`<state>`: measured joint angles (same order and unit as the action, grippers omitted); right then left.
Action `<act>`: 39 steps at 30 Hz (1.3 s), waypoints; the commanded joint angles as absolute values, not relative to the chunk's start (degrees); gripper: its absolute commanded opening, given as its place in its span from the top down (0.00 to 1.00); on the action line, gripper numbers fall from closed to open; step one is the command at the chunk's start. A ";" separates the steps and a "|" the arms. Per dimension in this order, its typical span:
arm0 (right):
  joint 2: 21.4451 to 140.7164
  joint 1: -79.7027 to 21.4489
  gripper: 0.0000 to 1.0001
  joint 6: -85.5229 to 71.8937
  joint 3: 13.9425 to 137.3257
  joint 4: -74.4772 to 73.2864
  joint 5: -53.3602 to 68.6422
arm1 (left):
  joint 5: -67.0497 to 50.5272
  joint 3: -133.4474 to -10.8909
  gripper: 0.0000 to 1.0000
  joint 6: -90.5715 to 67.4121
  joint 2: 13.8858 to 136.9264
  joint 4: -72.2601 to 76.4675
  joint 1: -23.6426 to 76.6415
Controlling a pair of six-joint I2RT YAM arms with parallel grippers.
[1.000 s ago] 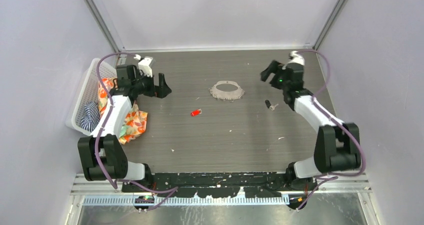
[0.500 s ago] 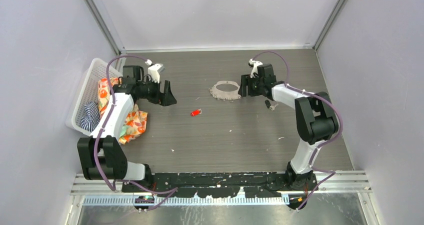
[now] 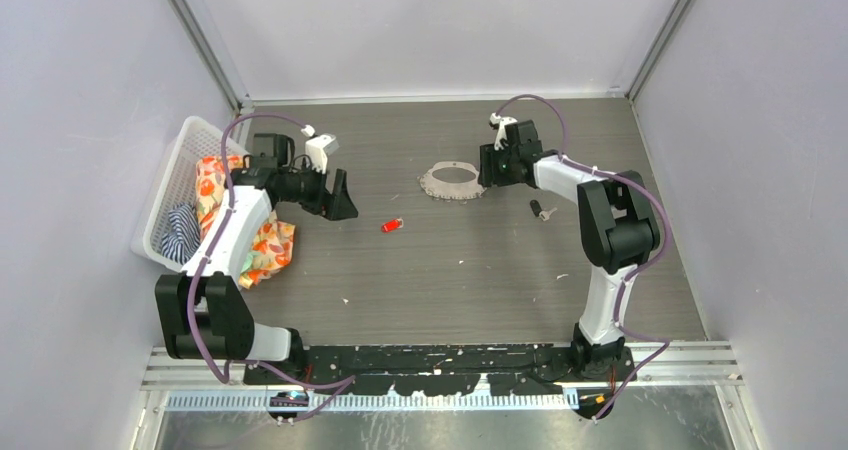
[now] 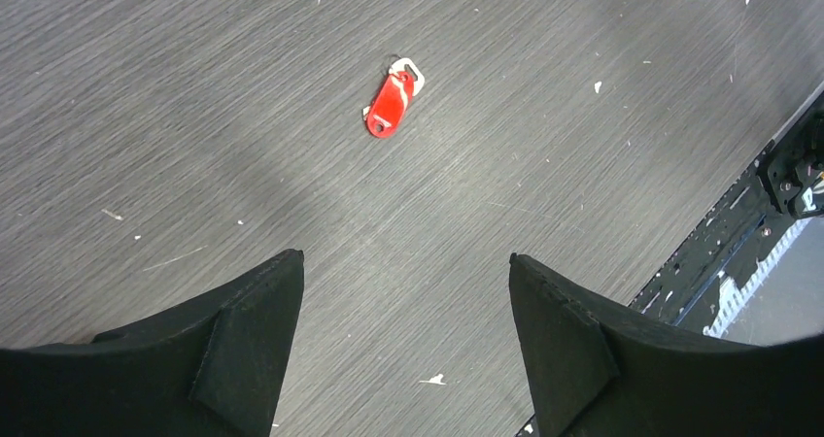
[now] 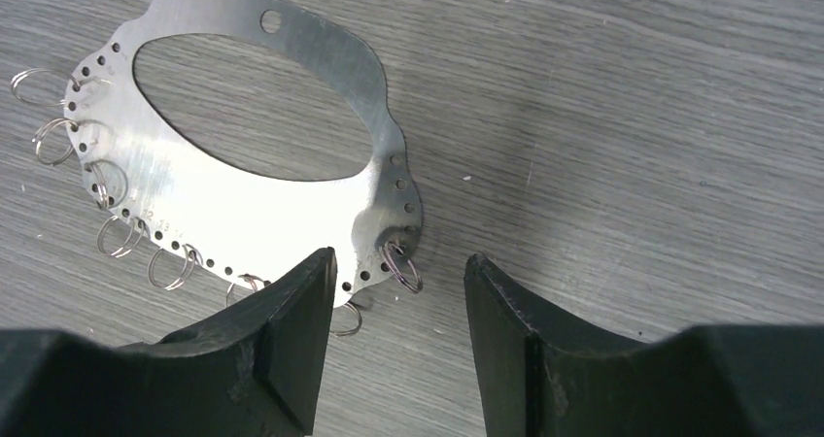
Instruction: Put the keys on the keyring
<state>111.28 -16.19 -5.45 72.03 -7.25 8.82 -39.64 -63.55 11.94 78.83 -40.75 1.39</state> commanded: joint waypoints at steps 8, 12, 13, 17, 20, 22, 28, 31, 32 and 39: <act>114.56 -17.29 0.58 -4.41 78.68 -11.76 7.21 | -40.99 -66.43 0.16 14.94 76.43 -43.13 1.41; 115.20 -17.37 0.59 -4.40 79.37 -12.67 7.20 | -40.35 -67.07 0.15 15.81 76.20 -43.90 1.41; 115.25 -17.40 0.59 -4.41 79.50 -12.77 7.14 | -40.18 -67.25 0.15 15.94 76.12 -44.11 1.41; 115.53 -17.62 0.60 -4.42 79.80 -13.08 6.75 | -40.16 -67.75 0.15 16.39 75.89 -44.67 1.41; 115.90 -17.62 0.70 -4.35 80.32 -13.55 6.59 | -40.08 -67.88 0.16 16.50 75.70 -44.87 1.41; 116.32 -17.74 0.83 -3.88 80.96 -14.31 6.99 | -40.08 -67.78 0.17 16.73 75.54 -45.12 1.41; 115.02 -19.46 0.99 -0.99 80.34 -14.70 6.07 | -40.91 -68.07 0.17 18.24 75.50 -46.34 1.45; 112.75 -20.98 0.99 -0.28 79.38 -14.44 5.20 | -41.48 -68.97 0.17 18.55 75.15 -47.16 1.49; 111.63 -21.98 0.99 -0.34 78.99 -14.15 5.09 | -41.57 -69.53 0.16 18.82 74.97 -47.64 1.49; 100.42 -28.48 0.99 0.33 78.58 -14.57 9.66 | -46.82 -72.59 0.10 22.66 71.51 -51.46 1.49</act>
